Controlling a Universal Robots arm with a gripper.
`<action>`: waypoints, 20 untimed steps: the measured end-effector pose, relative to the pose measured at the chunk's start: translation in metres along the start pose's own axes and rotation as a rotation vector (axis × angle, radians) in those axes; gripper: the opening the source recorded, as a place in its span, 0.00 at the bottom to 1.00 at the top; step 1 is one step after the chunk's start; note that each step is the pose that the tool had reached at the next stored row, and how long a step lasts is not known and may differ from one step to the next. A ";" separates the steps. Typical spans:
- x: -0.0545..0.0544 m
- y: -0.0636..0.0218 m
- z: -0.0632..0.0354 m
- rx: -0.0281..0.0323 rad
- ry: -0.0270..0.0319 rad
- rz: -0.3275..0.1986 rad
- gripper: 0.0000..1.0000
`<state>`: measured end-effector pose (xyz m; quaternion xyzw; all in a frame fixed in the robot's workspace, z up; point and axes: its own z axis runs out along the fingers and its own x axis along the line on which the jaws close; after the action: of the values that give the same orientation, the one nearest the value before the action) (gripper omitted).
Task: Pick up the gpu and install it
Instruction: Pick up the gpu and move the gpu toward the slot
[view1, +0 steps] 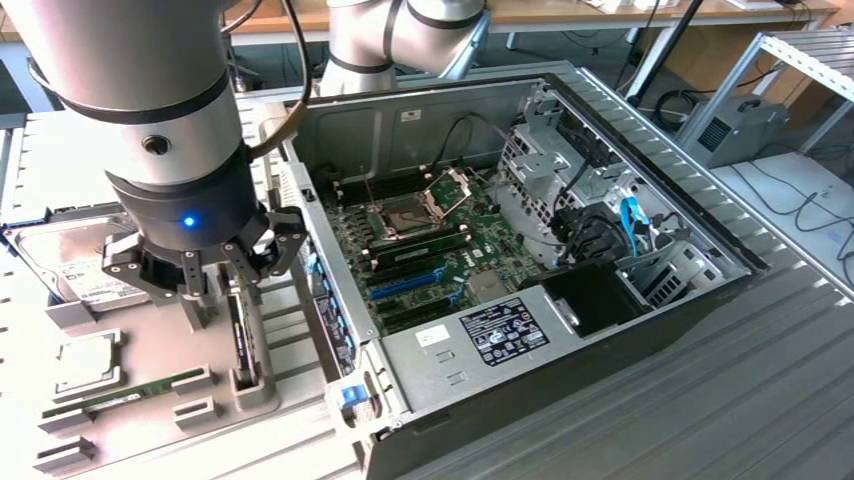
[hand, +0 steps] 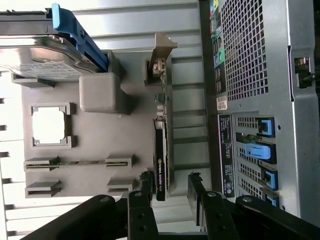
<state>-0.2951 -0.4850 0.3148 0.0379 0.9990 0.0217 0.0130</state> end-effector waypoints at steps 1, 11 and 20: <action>0.000 0.0002 0.0004 0.0000 0.0000 0.000 0.42; 0.004 0.0023 0.0050 -0.0001 0.0000 0.000 0.42; 0.008 0.0069 0.0099 -0.0001 -0.0001 0.000 0.42</action>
<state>-0.3024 -0.4771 0.3050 0.0379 0.9990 0.0218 0.0131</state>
